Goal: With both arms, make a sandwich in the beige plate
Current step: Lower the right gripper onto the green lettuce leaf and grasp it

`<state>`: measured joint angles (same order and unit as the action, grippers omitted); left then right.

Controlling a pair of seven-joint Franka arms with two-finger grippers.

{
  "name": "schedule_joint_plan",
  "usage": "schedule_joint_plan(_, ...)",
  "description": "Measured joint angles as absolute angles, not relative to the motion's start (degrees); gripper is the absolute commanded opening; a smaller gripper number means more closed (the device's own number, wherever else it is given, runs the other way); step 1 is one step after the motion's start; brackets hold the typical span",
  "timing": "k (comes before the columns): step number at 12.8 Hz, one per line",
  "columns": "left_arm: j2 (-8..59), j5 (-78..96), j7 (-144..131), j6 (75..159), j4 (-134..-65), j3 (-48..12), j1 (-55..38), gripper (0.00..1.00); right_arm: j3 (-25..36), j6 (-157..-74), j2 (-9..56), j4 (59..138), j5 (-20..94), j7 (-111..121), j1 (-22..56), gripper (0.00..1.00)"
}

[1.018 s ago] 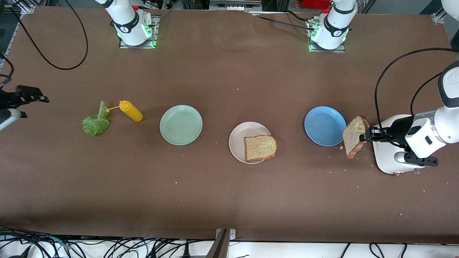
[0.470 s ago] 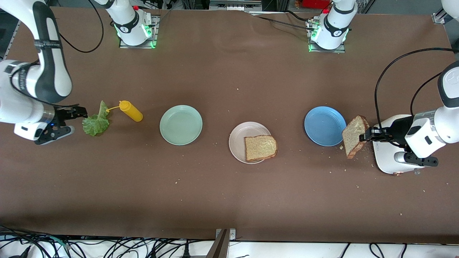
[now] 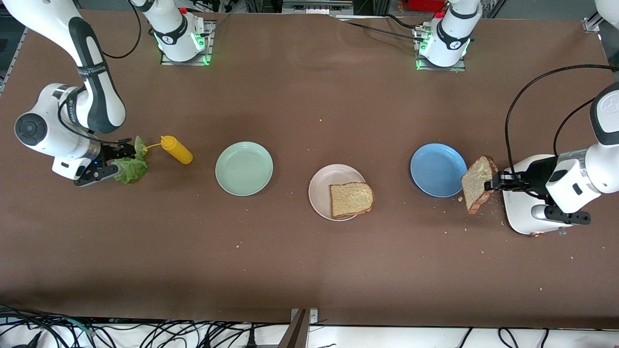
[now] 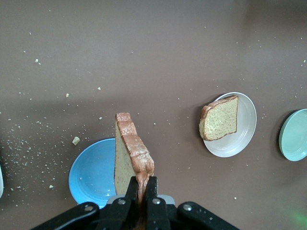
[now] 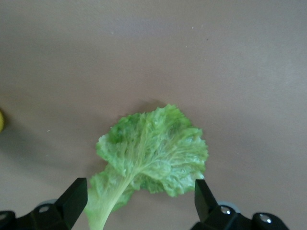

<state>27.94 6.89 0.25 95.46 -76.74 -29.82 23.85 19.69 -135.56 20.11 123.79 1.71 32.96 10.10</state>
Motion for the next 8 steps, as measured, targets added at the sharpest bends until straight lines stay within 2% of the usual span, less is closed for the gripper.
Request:
schedule_joint_plan(4, 27.9, 6.9, 0.2, 95.5, -76.7, -29.9, 23.7, 0.0, 18.4, -136.7, 23.6, 123.9, 4.9, 32.7, 10.3, 0.99)
schedule_joint_plan(6, 27.9, 6.9, 0.2, 95.5, -76.7, -29.9, 23.6, 0.0, 18.2, -137.0, 24.7, 123.9, 5.2, 32.5, 10.4, 0.87)
schedule_joint_plan(8, 27.9, 6.9, 0.2, 95.4, -76.7, -29.9, 23.5, 0.0, 18.2, -137.3, 25.5, 123.9, 5.2, 32.4, 10.4, 0.68)
